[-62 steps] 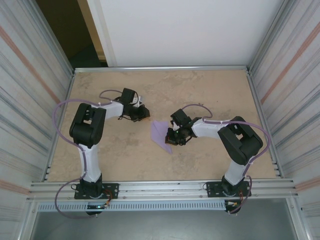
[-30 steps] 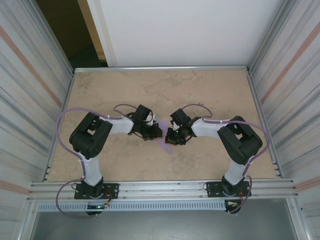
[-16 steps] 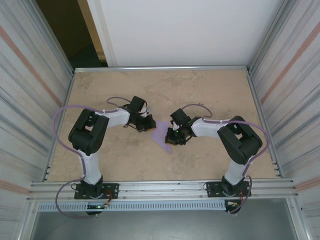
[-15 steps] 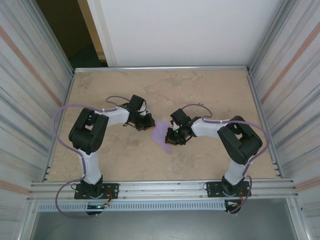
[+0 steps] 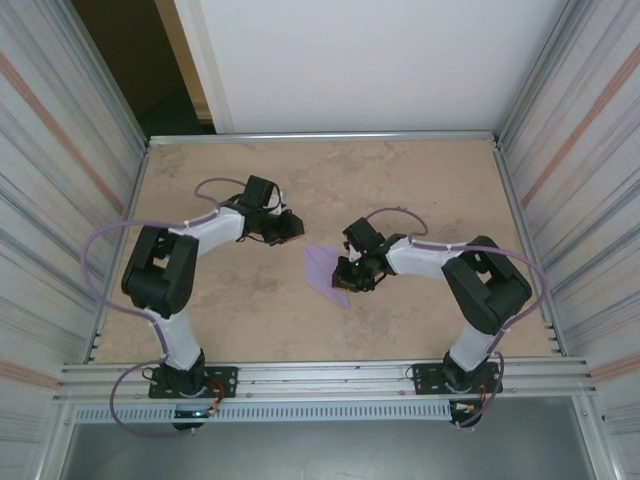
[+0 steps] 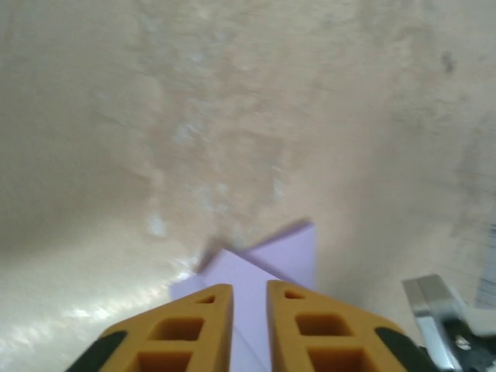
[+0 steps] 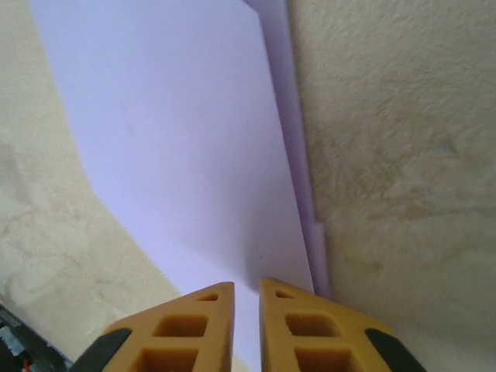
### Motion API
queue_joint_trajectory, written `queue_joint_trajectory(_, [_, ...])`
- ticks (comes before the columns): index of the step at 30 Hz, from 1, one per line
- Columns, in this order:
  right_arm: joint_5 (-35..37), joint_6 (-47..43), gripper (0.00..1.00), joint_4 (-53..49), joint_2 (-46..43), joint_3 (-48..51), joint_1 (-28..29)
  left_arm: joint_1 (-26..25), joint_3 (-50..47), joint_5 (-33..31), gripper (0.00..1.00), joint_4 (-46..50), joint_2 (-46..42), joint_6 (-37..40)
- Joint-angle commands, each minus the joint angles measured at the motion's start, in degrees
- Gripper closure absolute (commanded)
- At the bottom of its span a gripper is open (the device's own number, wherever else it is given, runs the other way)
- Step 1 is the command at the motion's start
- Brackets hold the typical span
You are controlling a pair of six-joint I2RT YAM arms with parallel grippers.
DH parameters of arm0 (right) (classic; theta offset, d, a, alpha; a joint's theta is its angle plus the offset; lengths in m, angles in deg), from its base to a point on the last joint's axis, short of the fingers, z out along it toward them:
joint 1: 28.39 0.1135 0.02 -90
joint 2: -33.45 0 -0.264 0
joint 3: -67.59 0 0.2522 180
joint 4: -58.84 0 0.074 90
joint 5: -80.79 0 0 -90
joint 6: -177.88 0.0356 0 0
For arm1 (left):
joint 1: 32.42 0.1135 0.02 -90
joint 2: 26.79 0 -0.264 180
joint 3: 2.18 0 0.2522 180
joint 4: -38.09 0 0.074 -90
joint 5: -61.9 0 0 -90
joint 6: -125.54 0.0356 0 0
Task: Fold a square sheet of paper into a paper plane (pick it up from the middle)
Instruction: Pick up the paper from the center of the table.
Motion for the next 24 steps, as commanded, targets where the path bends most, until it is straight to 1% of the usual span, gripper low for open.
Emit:
queue_joint_trajectory(1, [2.9,-1.0,0.71,0.2,-8.0,-0.2,-0.8,-0.3,-4.7,1.6,0.73,-3.4,-4.3,-4.3])
queue_joint_trajectory(3, [4.5,-1.5,0.64,1.3,-10.1,1.3,-1.7,-0.4,-7.8,2.0,0.69,-5.8,-6.1,-6.6])
queue_joint_trajectory(4, [4.9,-1.6,0.62,1.7,-10.6,2.1,-2.5,-0.5,-9.1,2.4,0.65,-7.1,-6.8,-7.8])
queue_joint_trajectory(7, [2.5,-3.2,0.62,4.1,-9.2,3.7,-5.3,-0.6,-12.3,3.0,0.54,-10.1,-8.5,-10.7])
queue_joint_trajectory(11, [-2.5,-6.3,0.62,6.1,-5.6,2.8,-6.6,-0.6,-15.3,3.5,0.46,-12.6,-9.7,-13.0])
queue_joint_trajectory(16, [-5.2,-9.3,0.66,6.5,-1.4,1.0,-7.1,-0.6,-16.7,3.9,0.42,-13.9,-9.9,-13.7])
queue_joint_trajectory(24, [-8.5,-11.5,0.78,8.1,3.9,-1.5,-7.1,-0.6,-16.6,5.0,0.41,-14.7,-9.7,-14.0])
